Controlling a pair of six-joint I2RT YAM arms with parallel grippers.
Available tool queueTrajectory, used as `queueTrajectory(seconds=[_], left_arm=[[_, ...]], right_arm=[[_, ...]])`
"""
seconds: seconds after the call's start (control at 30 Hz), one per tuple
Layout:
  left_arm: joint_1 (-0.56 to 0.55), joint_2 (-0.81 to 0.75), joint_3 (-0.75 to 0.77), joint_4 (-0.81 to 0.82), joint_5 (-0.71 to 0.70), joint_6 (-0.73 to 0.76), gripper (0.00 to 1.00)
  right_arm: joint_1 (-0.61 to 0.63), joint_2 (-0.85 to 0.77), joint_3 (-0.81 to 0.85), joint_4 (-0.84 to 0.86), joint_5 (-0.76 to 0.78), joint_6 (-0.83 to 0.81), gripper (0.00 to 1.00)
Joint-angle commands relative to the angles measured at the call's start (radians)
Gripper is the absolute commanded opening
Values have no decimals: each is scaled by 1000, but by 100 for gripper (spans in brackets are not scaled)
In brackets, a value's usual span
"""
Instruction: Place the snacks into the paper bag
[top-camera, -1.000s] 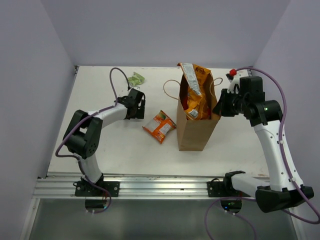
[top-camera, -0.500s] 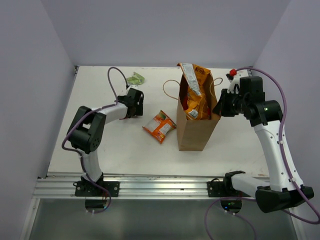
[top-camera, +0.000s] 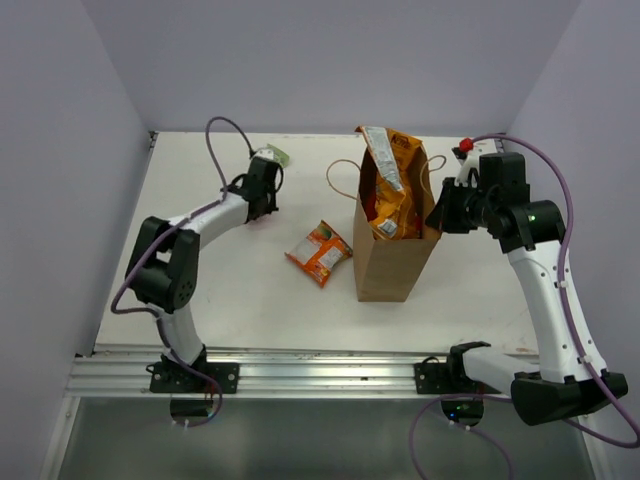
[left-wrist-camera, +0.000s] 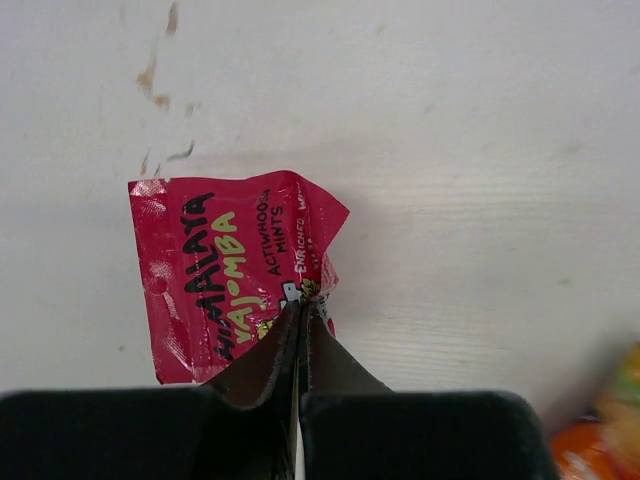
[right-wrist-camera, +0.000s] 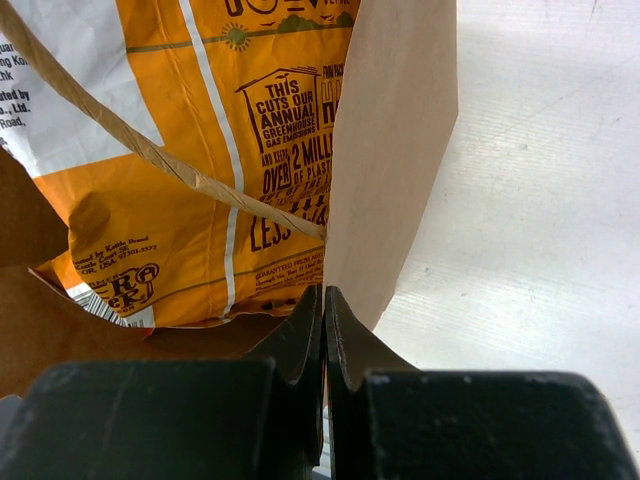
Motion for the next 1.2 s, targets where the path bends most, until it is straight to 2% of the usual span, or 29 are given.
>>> queueTrajectory(seconds=[0.0, 0.03, 0.1, 0.13, 0.27, 0.33, 0.43, 0.57, 0.7, 0.8, 0.9, 1.0, 1.17], left_arm=[[3, -170, 207, 30, 208, -32, 0], [-1, -191, 321, 30, 252, -54, 0], [-15, -195, 455, 26, 352, -66, 0], [-38, -177, 592, 20, 386, -66, 0], [-121, -100, 906, 6, 509, -69, 0], [-170, -75, 959, 33, 547, -103, 0], [-231, -57, 962, 78, 612, -150, 0], [-308, -66, 821, 72, 650, -169, 0], [-382, -89, 674, 29, 629, -131, 0], [-422, -66, 632, -32, 650, -111, 0], [-452, -35, 646, -107, 646, -72, 0], [-484, 23, 751, -264, 611, -30, 0], [-523, 31, 764, -358, 540, -3, 0]], right_arm=[[1, -9, 14, 16, 2, 2, 0], [3, -9, 12, 16, 2, 4, 0], [3, -9, 11, 16, 2, 2, 0], [3, -9, 9, 18, -1, 4, 0], [3, -14, 3, 19, -2, 4, 0], [3, -17, -1, 21, -2, 4, 0], [1, -21, -4, 19, -1, 4, 0], [3, -23, -3, 16, -4, 1, 0], [3, -32, -14, 18, -8, 1, 0], [3, -34, -18, 18, -17, -1, 0], [1, -35, -15, 16, -19, -2, 0], [1, -40, -15, 13, -21, -4, 0], [3, -47, -3, 5, -14, -7, 0]])
